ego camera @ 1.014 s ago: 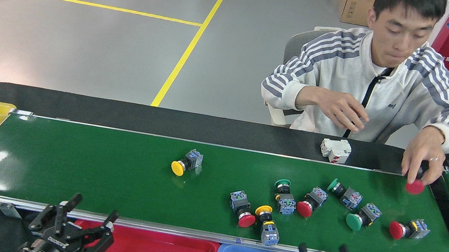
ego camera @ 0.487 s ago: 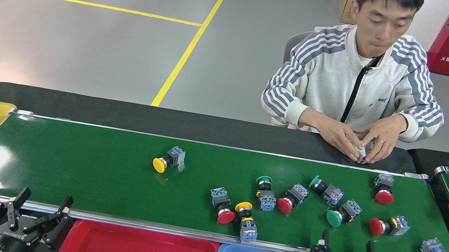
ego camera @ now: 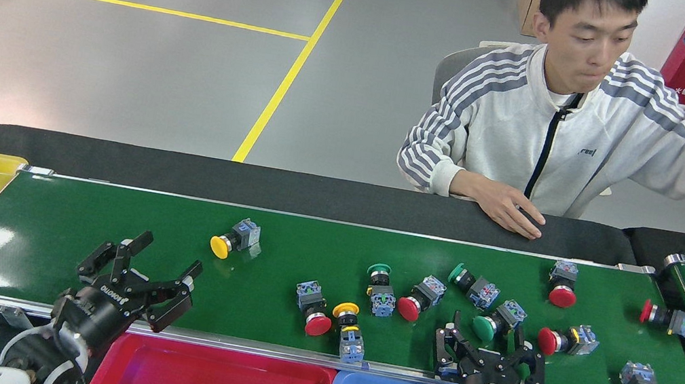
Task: Pick switch part from conveyor to tray
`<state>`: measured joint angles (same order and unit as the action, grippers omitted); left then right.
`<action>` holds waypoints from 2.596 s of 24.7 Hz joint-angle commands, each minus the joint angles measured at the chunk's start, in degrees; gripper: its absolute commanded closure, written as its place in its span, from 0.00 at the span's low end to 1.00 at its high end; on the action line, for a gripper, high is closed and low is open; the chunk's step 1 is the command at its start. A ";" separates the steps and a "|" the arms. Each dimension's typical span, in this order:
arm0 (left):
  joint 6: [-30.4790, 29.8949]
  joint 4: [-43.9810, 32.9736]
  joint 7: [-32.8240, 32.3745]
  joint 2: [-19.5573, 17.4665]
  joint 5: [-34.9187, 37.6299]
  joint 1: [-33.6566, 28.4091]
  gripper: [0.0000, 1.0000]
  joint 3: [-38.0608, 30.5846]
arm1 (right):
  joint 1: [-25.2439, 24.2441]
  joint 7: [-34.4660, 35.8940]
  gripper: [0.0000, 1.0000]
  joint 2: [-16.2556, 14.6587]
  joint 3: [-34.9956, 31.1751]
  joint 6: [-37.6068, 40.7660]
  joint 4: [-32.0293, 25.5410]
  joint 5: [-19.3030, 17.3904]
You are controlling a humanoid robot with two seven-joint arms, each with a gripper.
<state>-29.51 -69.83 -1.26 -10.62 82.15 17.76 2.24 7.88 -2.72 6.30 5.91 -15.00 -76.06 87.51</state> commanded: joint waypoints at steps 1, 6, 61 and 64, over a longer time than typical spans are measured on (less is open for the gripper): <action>-0.20 2.60 0.74 -0.11 0.12 2.98 0.00 1.01 | 1.52 -0.10 0.29 -1.20 0.07 1.99 0.04 -0.24; 0.33 13.58 1.97 0.33 0.29 8.78 0.00 3.48 | 1.70 -0.10 0.71 -2.60 -0.37 7.79 0.39 -0.76; 19.14 -29.13 -1.46 -7.93 -14.21 -33.23 0.00 -0.92 | -20.01 4.03 0.04 -3.39 -9.16 19.57 -20.88 -6.30; 32.76 -29.04 -1.37 -8.63 -14.04 -33.05 0.00 -3.91 | -17.82 2.01 0.04 -3.31 -5.47 19.48 -19.48 -5.51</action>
<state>-5.12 -98.41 -3.39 -18.49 68.19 -15.81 -0.57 -11.06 0.52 2.92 -0.30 4.59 -95.25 81.79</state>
